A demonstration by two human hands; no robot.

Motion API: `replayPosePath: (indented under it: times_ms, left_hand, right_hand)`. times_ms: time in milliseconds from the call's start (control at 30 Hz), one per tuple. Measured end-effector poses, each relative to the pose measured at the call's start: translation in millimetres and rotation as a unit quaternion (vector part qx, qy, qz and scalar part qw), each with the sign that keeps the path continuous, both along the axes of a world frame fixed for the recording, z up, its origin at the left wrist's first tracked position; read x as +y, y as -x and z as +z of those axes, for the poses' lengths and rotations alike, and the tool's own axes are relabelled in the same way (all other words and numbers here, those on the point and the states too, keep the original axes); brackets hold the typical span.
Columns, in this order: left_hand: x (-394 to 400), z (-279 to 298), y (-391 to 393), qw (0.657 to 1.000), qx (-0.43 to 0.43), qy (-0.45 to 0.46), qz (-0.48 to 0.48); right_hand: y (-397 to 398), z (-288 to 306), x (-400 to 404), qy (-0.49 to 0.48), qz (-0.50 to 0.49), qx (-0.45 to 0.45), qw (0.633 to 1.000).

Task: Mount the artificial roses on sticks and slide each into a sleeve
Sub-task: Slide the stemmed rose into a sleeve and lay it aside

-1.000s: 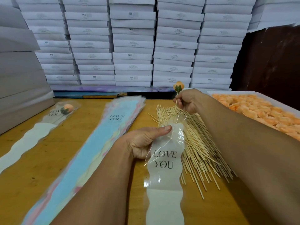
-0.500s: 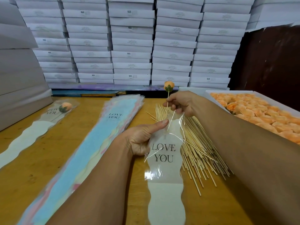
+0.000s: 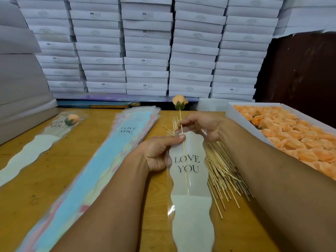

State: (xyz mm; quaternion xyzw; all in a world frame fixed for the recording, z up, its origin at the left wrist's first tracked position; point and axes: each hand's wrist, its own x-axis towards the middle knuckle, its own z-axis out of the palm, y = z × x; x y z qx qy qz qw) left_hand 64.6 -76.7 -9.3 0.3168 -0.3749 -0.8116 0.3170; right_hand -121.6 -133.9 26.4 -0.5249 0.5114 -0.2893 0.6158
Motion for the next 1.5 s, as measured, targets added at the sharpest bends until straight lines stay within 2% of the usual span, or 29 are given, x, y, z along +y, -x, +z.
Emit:
replayPosePath:
  times_ms: [133, 333, 500, 700, 767, 933, 1033, 1133, 1267, 1500]
  left_hand:
    - [0, 0, -1, 1.0, 0.011, 0.016, 0.013]
    - [-1, 0, -1, 0.999, 0.027, 0.025, 0.0]
    - [1, 0, -1, 0.999, 0.021, 0.038, -0.03]
    - [5, 2, -3, 0.996, -0.007, 0.054, -0.075]
    - [7, 4, -2, 0.996, -0.004, 0.051, -0.067]
    - [5, 2, 4, 0.999, -0.008, 0.043, 0.003]
    - [4, 2, 4, 0.999, -0.014, 0.034, 0.012]
    - [2, 1, 4, 0.999, -0.031, 0.029, 0.017]
    - [1, 1, 7, 0.997, -0.037, 0.04, 0.049]
    - [-1, -3, 12, 0.993, -0.068, 0.07, 0.068]
  right_hand:
    - [4, 0, 12, 0.012, 0.043, 0.003, 0.999]
    - [10, 0, 7, 0.004, -0.055, 0.037, 0.998]
    - [8, 0, 0, -0.028, -0.145, -0.127, 0.981]
    - [-6, -4, -13, -0.059, -0.203, -0.189, 0.959]
    - [-7, -7, -14, -0.06, -0.2, -0.208, 0.956]
    - [-7, -11, -2, -0.039, -0.11, -0.226, 0.967]
    - [-4, -10, 5, -0.039, -0.08, -0.226, 0.97]
    - [3, -11, 9, -0.05, -0.069, -0.184, 0.979]
    - [13, -15, 11, -0.018, -0.064, -0.118, 0.991]
    - [18, -16, 23, 0.022, -0.063, -0.076, 0.995]
